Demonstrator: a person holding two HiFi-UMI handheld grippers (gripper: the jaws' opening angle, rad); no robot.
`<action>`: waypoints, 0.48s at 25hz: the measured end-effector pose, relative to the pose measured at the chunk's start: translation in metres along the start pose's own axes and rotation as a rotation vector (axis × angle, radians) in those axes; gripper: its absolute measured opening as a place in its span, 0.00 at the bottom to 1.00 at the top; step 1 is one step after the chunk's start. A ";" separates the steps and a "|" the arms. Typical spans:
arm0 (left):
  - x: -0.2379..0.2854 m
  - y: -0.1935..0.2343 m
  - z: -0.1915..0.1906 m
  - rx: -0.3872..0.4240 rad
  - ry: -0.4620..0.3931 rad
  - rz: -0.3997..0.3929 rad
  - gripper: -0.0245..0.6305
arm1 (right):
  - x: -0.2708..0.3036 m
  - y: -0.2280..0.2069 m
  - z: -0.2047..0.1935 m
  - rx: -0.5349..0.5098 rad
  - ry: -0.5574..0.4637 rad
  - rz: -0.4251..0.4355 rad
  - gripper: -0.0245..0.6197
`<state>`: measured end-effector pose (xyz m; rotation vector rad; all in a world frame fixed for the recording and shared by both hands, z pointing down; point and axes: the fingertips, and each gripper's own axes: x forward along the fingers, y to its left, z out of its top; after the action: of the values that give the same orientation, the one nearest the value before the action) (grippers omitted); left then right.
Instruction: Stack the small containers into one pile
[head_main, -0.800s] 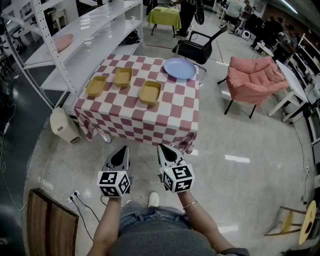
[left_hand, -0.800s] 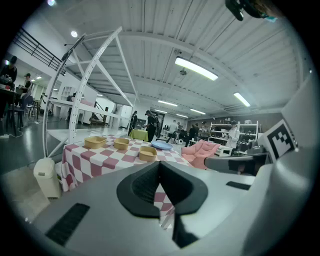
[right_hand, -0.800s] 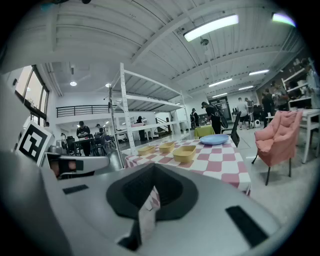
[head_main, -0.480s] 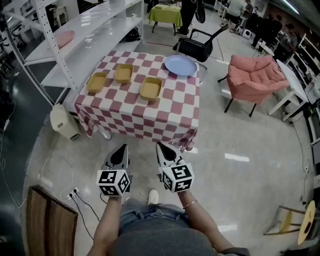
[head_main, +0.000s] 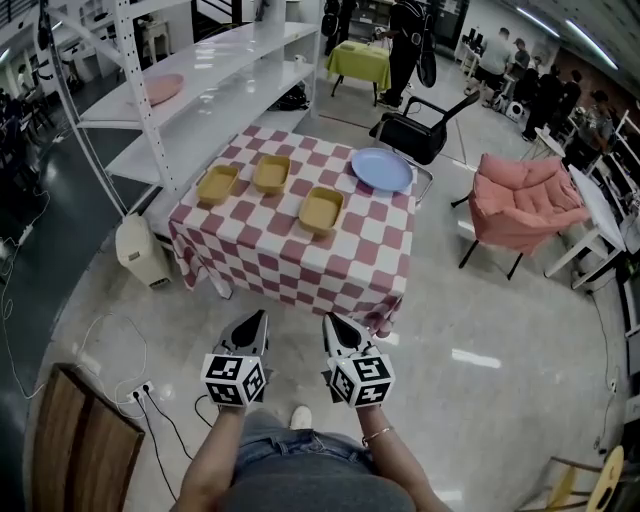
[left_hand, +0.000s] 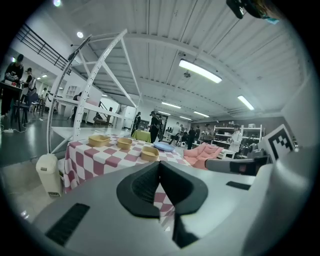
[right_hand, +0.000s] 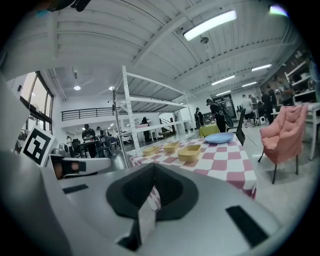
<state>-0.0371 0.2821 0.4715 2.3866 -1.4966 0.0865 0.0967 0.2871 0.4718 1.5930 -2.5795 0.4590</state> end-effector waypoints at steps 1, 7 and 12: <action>0.001 0.001 0.001 -0.003 -0.005 0.007 0.06 | 0.001 -0.002 0.000 -0.002 0.004 -0.001 0.05; 0.008 0.011 0.003 -0.021 -0.003 0.043 0.06 | 0.012 -0.010 -0.001 0.019 0.015 0.007 0.05; 0.019 0.019 0.004 -0.021 0.011 0.056 0.06 | 0.025 -0.014 0.000 0.043 0.023 0.018 0.05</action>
<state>-0.0463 0.2563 0.4761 2.3247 -1.5525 0.0960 0.0981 0.2599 0.4803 1.5692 -2.5868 0.5341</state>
